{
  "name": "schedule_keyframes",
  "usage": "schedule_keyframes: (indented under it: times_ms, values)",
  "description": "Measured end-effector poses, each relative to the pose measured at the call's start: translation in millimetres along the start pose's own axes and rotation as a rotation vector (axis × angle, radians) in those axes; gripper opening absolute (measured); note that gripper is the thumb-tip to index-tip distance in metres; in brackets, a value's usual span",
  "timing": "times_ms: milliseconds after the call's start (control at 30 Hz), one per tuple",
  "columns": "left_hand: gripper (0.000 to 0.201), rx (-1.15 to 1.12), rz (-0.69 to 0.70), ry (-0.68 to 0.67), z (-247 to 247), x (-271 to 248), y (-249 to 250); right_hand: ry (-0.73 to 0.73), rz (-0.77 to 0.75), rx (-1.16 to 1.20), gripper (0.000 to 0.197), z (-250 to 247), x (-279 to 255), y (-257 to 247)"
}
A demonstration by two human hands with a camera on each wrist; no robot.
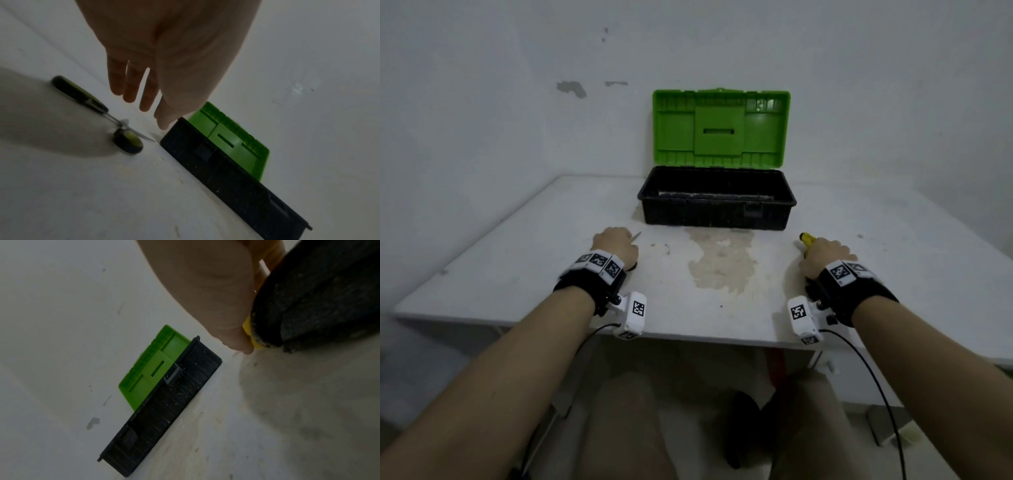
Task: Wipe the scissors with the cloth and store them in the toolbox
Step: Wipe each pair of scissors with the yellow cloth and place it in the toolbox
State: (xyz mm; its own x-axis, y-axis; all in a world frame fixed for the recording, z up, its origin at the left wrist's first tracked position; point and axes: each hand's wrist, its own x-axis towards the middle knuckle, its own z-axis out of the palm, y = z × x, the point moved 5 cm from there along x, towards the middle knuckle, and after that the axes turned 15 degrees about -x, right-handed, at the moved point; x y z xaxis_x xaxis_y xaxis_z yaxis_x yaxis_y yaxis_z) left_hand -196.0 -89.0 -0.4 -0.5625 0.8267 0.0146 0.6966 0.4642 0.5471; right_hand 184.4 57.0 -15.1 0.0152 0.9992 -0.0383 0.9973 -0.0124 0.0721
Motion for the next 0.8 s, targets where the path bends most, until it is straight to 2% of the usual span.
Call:
schedule_keyframes:
  times_ms: [100,300,433,500,567,633,733,800]
  values:
    - [0.028,0.121,-0.054,-0.016,1.5,3.2,-17.8,0.029,-0.005,0.006,0.039,-0.8,1.7,-2.4]
    - [0.021,0.222,-0.148,-0.041,6.6,18.0,-37.0,0.044,0.014,-0.027,0.053,-3.2,1.9,-4.1]
    - [0.021,0.22,-0.15,-0.072,4.5,24.9,-40.8,0.064,0.009,-0.046,0.031,-8.7,-0.4,-6.7]
    - [0.031,0.195,-0.182,-0.084,5.0,29.8,-47.7,0.088,0.022,-0.045,0.03,-10.8,-2.1,-5.4]
    - [0.037,0.093,-0.167,-0.074,1.8,31.2,-46.5,0.139,0.008,-0.025,0.028,-16.2,-4.2,-5.2]
    - [0.033,-0.023,-0.098,-0.08,-4.8,20.5,-24.3,0.201,-0.036,0.062,0.017,-23.2,-6.3,-7.1]
    - [0.032,-0.289,0.028,-0.098,-3.8,5.8,13.4,0.219,-0.162,0.401,0.014,-33.8,-17.1,-11.2]
    - [0.022,-0.586,0.088,-0.202,12.2,-9.0,43.1,0.214,-0.248,0.577,0.019,-42.1,-27.5,-12.4]
